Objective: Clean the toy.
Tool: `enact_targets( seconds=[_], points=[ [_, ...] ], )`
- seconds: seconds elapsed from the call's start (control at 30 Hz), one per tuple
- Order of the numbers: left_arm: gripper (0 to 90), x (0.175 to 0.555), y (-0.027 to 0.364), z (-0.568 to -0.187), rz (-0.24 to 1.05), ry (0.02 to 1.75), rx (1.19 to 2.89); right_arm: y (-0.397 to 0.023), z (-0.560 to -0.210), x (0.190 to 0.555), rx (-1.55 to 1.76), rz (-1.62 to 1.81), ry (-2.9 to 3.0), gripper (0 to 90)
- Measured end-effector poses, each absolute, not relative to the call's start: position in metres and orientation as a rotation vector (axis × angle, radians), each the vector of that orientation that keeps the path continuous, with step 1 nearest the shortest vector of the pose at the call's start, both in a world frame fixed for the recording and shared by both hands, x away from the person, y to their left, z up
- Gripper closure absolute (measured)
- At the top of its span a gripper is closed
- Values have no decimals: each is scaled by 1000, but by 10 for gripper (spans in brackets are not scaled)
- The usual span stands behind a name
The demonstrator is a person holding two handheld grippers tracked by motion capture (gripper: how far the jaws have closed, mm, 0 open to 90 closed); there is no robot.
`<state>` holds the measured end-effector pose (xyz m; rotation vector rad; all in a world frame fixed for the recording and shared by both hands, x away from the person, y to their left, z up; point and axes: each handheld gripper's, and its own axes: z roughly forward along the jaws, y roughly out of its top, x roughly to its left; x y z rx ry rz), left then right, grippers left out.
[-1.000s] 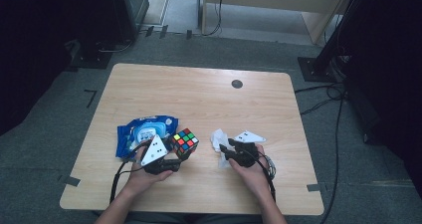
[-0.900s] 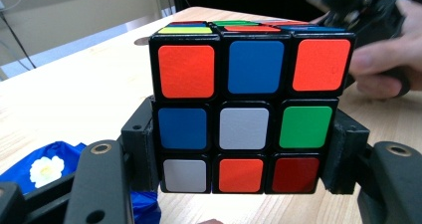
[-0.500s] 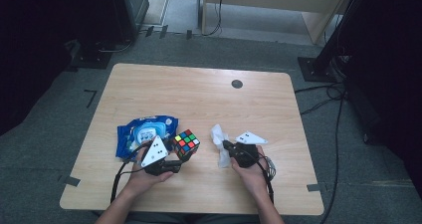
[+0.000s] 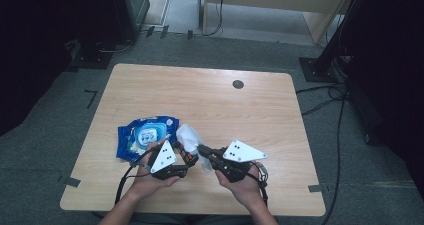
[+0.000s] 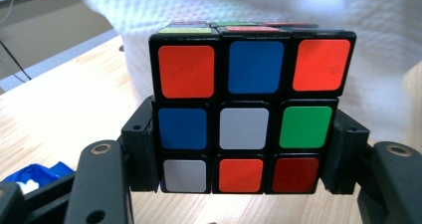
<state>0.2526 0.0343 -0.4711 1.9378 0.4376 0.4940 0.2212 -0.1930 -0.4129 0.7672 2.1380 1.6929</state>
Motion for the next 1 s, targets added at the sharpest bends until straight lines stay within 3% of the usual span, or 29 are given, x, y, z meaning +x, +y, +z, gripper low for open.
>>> enact_targets(
  seconds=[0.27,0.6,1.0],
  points=[
    [344,245,27,-470,498,413,1938,-183,-425,227,836,1706,2151,900],
    [344,251,40,-461,481,475,1862,-213,-429,241,1062,1649,2044,900],
    [344,249,37,-464,516,455,1911,-187,-418,223,859,1728,2155,900]
  ],
)
